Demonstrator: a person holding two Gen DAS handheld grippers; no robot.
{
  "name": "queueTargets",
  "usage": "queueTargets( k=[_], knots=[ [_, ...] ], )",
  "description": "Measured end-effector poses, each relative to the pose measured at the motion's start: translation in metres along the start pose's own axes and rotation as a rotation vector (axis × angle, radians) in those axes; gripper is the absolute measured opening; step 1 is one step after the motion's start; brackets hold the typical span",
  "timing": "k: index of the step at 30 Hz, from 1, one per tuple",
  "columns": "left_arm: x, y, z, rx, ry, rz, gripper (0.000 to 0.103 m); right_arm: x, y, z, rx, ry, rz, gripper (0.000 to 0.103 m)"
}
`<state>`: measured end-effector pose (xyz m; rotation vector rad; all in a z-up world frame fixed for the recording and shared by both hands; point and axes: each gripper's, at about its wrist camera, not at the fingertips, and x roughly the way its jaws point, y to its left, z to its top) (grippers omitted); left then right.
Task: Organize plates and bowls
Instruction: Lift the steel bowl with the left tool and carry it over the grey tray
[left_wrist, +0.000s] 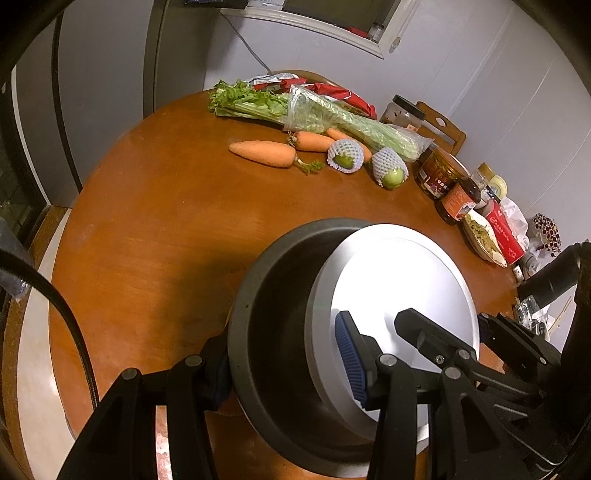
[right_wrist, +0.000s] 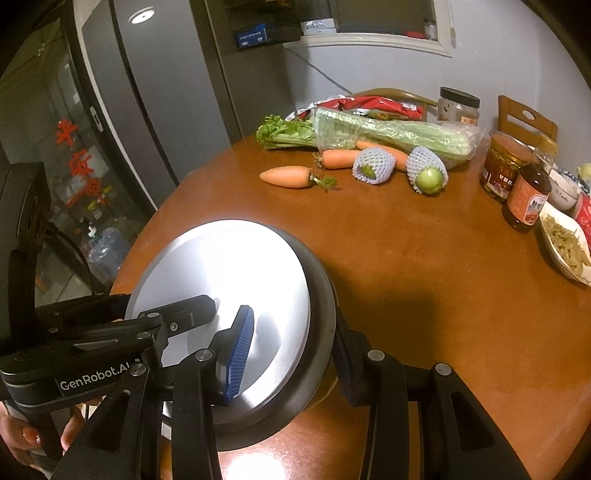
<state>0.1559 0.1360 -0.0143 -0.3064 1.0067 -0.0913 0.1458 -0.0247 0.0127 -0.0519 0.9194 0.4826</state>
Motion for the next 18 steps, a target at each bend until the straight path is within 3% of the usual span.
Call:
queueTargets(
  k=[18],
  knots=[
    [-0.0033,0.0014,0.0071,0.003,-0.028,0.026,0.050,0.0007,-0.0004,0.0011,-0.024,0.002,-0.040,0.043]
  ],
)
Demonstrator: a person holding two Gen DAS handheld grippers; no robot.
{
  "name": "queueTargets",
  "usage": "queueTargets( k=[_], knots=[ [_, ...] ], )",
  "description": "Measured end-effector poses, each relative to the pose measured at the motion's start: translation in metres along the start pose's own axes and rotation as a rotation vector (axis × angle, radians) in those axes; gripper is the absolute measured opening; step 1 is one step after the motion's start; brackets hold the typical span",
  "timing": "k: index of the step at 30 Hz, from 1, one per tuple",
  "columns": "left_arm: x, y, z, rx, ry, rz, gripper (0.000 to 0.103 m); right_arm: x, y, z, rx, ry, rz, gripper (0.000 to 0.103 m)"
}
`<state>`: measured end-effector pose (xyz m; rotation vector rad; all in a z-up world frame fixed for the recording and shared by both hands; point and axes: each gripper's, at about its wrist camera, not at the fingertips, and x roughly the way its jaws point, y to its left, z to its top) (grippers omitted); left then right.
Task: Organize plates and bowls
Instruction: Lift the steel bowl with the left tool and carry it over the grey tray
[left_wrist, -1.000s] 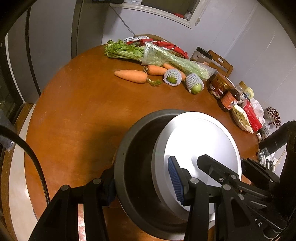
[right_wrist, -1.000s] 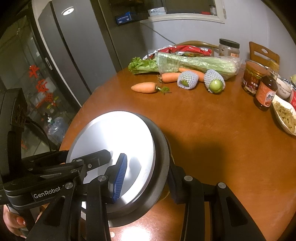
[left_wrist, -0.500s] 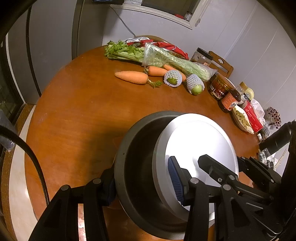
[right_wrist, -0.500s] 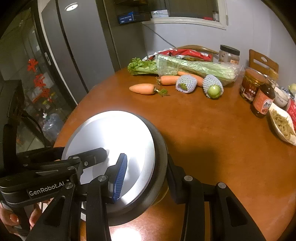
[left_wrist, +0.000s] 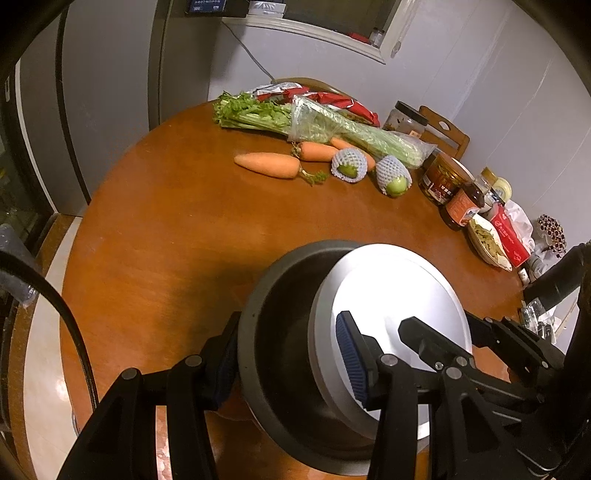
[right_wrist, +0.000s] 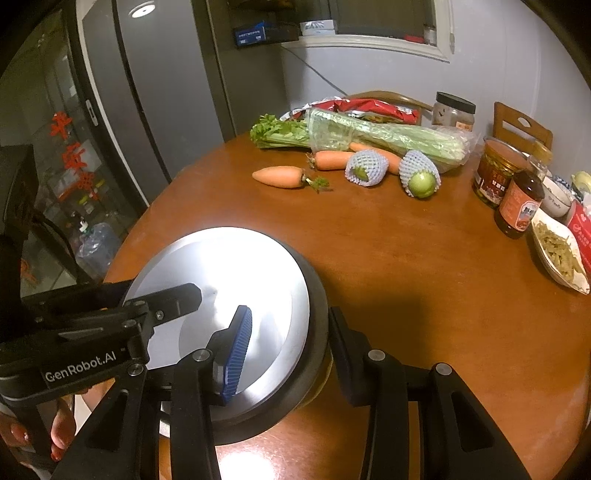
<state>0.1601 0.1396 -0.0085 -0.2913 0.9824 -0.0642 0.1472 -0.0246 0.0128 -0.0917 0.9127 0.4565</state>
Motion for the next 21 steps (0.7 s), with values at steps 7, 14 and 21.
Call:
queueTargets(
  k=[7,14,21],
  knots=[
    [-0.008,0.001,0.001,0.008,-0.014,0.012,0.050,-0.001,0.001,0.002,-0.005,-0.001,-0.005,0.044],
    [-0.010,-0.001,0.001,0.022,-0.021,0.027,0.051,-0.005,0.003,0.001,-0.018,-0.015,-0.018,0.044],
    [-0.013,-0.003,0.001,0.031,-0.030,0.041,0.051,-0.007,0.001,0.001,-0.014,-0.020,-0.028,0.044]
  ],
)
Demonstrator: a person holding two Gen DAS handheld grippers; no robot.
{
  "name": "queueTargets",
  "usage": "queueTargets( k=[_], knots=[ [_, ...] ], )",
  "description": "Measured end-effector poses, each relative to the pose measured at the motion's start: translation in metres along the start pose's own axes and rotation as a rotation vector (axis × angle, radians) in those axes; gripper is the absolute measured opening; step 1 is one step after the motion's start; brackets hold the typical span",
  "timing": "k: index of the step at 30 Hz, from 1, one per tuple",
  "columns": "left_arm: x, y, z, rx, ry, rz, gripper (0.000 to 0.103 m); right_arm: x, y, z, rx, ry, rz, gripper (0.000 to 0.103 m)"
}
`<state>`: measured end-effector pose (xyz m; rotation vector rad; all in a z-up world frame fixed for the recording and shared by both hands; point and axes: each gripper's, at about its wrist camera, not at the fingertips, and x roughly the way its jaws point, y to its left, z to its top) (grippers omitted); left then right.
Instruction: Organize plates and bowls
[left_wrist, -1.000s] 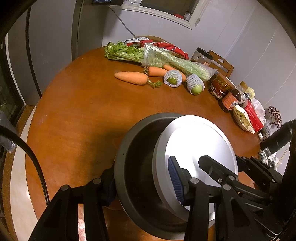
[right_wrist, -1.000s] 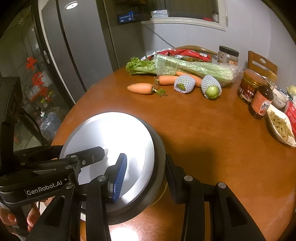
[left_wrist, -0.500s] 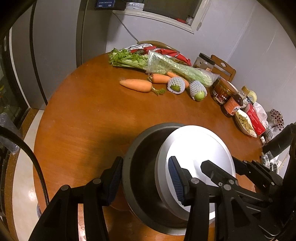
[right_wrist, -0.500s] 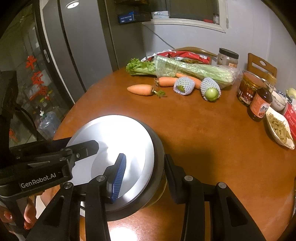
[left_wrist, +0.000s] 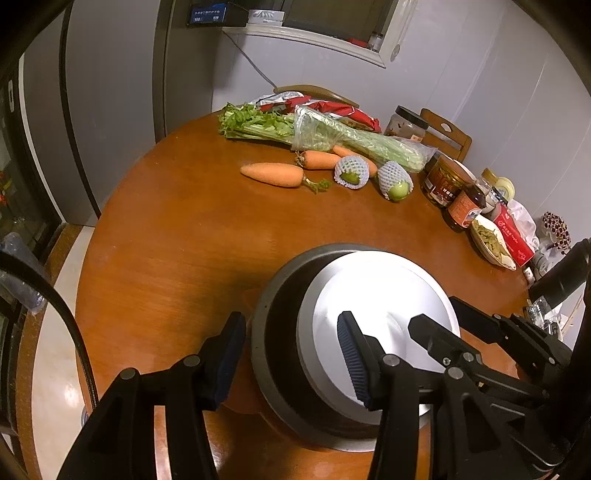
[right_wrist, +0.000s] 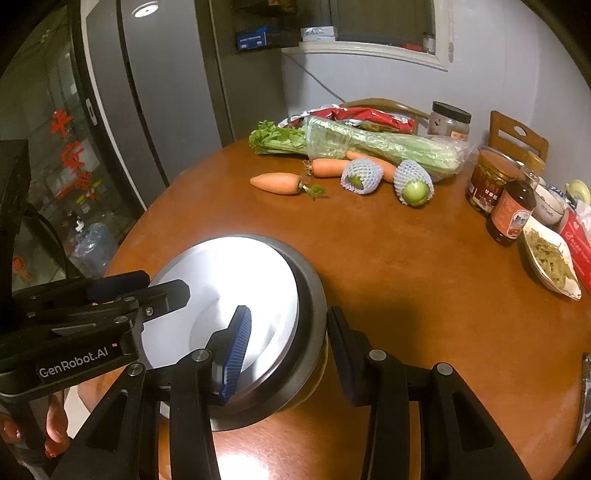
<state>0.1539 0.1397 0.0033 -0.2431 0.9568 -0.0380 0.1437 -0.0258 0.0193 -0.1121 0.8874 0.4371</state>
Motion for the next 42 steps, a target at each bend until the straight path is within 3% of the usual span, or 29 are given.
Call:
queueTargets(
  k=[5,15,21,32,42],
  knots=[
    [-0.004,0.000,-0.001,0.001,-0.006,0.011,0.059,-0.001,-0.001,-0.001,0.003,-0.003,-0.004,0.046],
    [-0.018,-0.003,-0.005,0.011,-0.048,0.017,0.064,-0.011,-0.003,0.000,0.004,-0.043,-0.034,0.052],
    [-0.032,-0.013,-0.017,0.039,-0.067,0.041,0.066,-0.040,-0.002,-0.007,-0.001,-0.115,-0.059,0.057],
    [-0.060,-0.032,-0.062,0.091,-0.099,0.054,0.072,-0.079,0.000,-0.057,-0.020,-0.149,-0.077,0.060],
    [-0.066,-0.041,-0.114,0.120,-0.064,0.070,0.073,-0.099,-0.004,-0.107,0.017,-0.161,-0.102,0.060]
  ],
)
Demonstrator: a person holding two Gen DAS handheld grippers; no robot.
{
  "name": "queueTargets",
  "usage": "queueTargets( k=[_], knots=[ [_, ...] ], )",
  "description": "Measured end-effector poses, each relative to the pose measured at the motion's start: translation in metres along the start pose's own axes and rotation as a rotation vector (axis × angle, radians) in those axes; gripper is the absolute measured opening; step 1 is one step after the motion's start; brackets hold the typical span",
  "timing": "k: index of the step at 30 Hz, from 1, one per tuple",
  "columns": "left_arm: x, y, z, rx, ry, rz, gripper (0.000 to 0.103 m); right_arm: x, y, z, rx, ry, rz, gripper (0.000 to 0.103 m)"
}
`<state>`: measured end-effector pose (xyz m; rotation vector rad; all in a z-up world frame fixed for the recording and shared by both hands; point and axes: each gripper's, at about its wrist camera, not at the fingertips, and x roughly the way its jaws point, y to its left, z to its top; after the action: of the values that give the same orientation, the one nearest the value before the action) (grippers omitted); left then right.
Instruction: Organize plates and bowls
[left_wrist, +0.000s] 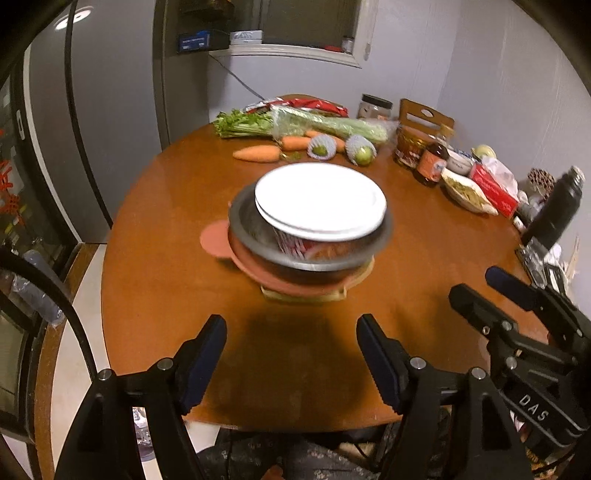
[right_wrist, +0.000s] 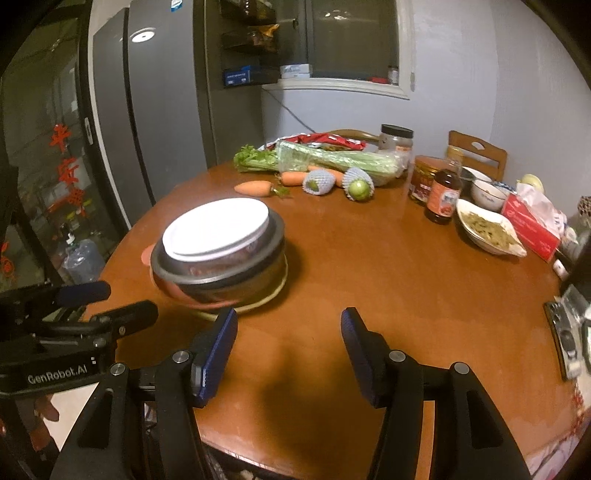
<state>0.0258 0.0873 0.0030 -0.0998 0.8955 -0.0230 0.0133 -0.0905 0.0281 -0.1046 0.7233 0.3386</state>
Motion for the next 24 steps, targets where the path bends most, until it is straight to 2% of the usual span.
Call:
queueTargets(
  k=[10,24],
  knots=[
    [-0.009,-0.013,-0.029,0.025,0.006,0.017,0.073,-0.027,-0.009,-0.037,0.045,0.002,-0.047,0.060],
    [-0.005,-0.016,-0.036,0.033,0.019,0.043,0.073,-0.033,-0.009,-0.047,0.055,0.001,-0.039,0.061]
  ],
)
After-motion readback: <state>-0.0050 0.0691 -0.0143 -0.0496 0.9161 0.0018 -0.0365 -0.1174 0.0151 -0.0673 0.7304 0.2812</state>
